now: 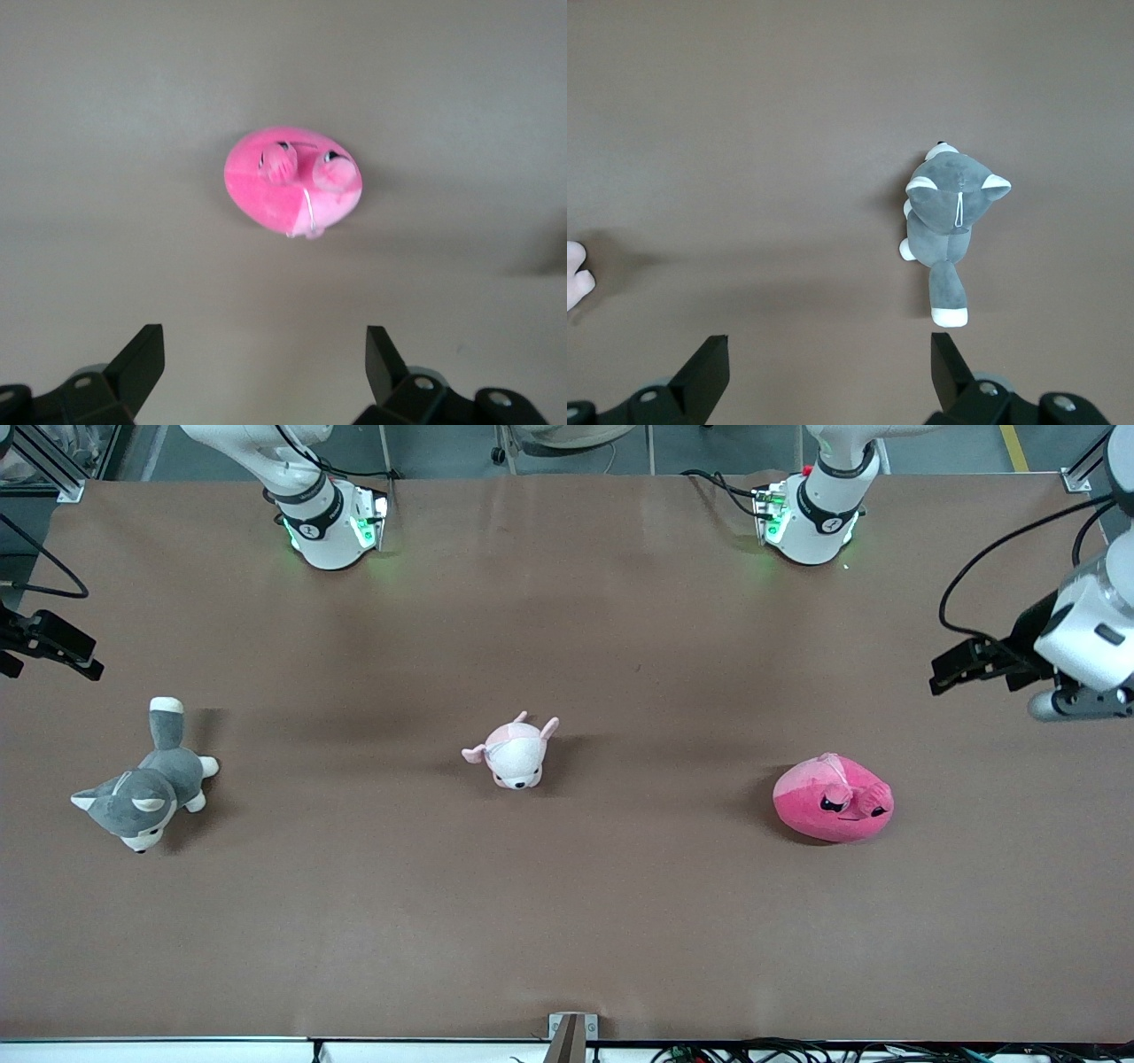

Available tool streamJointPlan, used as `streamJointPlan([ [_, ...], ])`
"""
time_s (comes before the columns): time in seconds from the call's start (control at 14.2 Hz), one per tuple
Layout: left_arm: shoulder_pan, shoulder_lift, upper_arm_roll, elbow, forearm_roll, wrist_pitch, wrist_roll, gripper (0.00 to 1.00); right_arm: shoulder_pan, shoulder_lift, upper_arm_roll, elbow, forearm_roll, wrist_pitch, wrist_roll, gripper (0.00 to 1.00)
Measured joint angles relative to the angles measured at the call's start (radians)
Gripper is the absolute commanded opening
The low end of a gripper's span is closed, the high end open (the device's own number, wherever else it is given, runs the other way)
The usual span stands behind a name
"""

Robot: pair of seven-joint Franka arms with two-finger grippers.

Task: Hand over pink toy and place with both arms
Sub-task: 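Reach the left gripper down and grasp the large pink plush toy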

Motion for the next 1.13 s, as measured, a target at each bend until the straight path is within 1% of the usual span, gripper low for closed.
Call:
streamJointPlan([
  [0.21,0.016,0.028,0.0,-0.097,0.0,0.165,-0.002,1.0,0.0,0.0,0.0,0.0,0.0,-0.005,0.0,1.0],
  [0.57,0.026,0.064,0.0,-0.234,-0.013,0.367,-0.009,0.99,0.0,0.0,0.0,0.001,0.0,-0.004,0.0,1.0],
  [0.64,0.027,0.073,0.0,-0.262,-0.031,0.418,-0.009,0.97,0.0,0.0,0.0,0.002,0.0,-0.002,0.0,1.0],
  [0.78,0.029,0.097,0.0,-0.297,-0.048,0.486,-0.009,0.9,0.0,-0.001,0.001,0.005,0.0,-0.001,0.0,1.0],
  [1.13,0.03,0.2,-0.001,-0.31,-0.051,0.628,-0.009,0.69,0.001,-0.001,0.002,0.005,0.0,-0.001,0.0,1.0],
])
